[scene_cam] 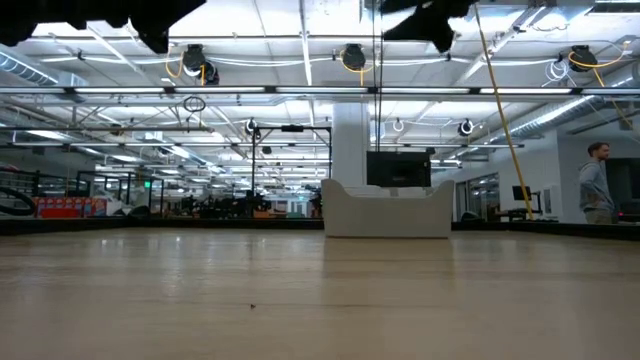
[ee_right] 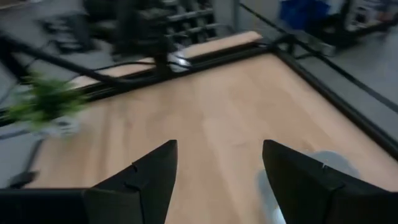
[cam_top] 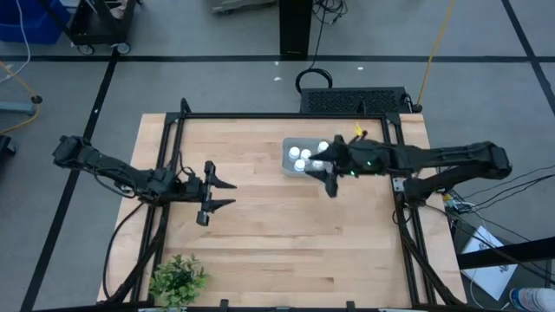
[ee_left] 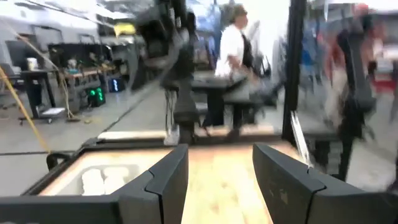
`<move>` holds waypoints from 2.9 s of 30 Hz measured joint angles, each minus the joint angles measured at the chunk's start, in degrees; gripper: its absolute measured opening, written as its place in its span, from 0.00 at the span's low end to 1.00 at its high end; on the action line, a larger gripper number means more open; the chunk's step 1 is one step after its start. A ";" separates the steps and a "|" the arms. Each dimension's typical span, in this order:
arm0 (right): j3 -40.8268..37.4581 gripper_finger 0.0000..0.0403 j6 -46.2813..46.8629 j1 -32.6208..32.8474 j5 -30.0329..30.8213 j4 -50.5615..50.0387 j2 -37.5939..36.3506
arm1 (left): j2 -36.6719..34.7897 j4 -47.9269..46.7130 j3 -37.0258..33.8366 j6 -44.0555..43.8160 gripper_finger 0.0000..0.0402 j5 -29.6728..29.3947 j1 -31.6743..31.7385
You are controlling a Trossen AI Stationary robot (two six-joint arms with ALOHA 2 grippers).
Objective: Pick and place pill bottles into a basket
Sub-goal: Return to Home Position
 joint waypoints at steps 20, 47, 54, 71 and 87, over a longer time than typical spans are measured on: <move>-31.27 0.56 0.07 17.81 -2.38 28.14 -2.28 | 4.69 7.39 -13.96 -0.15 0.46 9.26 -2.19; -57.09 0.57 -4.19 13.54 -13.82 49.57 -29.48 | -7.04 6.45 -18.50 -2.42 0.46 19.68 12.58; -57.13 0.56 -4.76 7.58 -20.30 35.27 -46.14 | -14.16 -0.36 -18.50 -4.87 0.46 23.37 20.33; -54.39 0.56 -6.79 0.64 -24.16 14.31 -64.92 | -24.79 -10.90 -18.50 -9.39 0.46 35.00 35.74; -57.29 0.57 -10.76 -0.80 -23.93 14.76 -64.49 | -28.14 -20.51 -18.50 -1.05 0.46 32.18 38.34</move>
